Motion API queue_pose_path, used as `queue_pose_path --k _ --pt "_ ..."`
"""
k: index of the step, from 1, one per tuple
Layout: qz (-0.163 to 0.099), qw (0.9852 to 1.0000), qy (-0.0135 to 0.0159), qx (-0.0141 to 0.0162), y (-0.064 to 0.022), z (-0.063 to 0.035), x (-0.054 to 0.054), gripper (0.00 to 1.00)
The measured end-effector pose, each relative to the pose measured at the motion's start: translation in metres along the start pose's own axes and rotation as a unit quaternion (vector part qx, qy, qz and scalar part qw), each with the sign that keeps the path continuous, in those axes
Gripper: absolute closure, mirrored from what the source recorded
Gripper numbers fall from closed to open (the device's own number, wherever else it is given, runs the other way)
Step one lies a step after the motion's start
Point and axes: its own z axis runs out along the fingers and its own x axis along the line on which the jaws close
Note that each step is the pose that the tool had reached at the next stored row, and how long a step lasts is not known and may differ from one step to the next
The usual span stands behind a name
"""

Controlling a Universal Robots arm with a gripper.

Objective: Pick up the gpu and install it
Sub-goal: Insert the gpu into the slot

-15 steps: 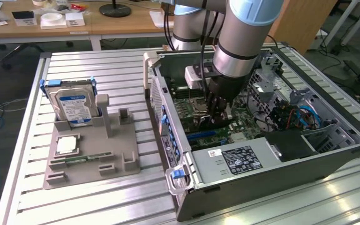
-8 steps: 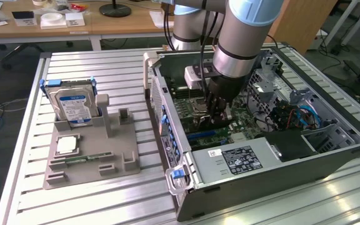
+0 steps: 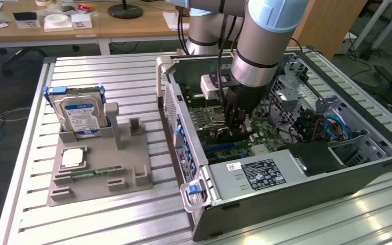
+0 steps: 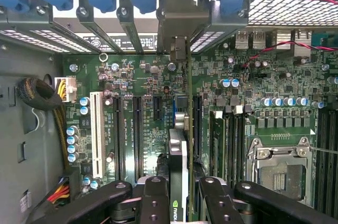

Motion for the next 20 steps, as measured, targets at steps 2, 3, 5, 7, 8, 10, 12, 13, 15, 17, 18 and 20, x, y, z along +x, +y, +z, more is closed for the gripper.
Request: queue_pose_path --k 2,3,5,7,8,10,12,13,15,17,18,20 --pt "0.000 1.0000 -0.0001 0.0000 0.0000 0.0001 0.0000 0.73" --pt "0.000 1.0000 -0.0001 0.0000 0.0000 0.0001 0.0000 0.73" --pt "0.000 1.0000 -0.0003 0.0001 0.0000 0.0010 0.0000 0.73" --pt "0.000 1.0000 -0.0001 0.0001 0.0000 0.0010 0.0000 0.73" --pt "0.000 1.0000 -0.0001 0.0000 0.0000 0.0010 0.0000 0.73" --pt "0.000 1.0000 -0.0001 0.0000 0.0000 0.0010 0.0001 0.73" --pt "0.000 1.0000 -0.0001 0.0000 0.0000 0.0010 0.0001 0.73" --pt "0.000 1.0000 -0.0001 0.0000 0.0000 0.0010 0.0001 0.73" --pt "0.000 1.0000 -0.0002 0.0001 0.0001 0.0012 0.0003 0.73" --pt "0.000 1.0000 -0.0001 0.0000 0.0001 0.0014 0.0005 0.73" --pt "0.000 1.0000 -0.0001 0.0000 0.0000 0.0016 0.0005 0.73" --pt "0.000 1.0000 -0.0002 0.0001 0.0000 0.0028 0.0006 0.73"
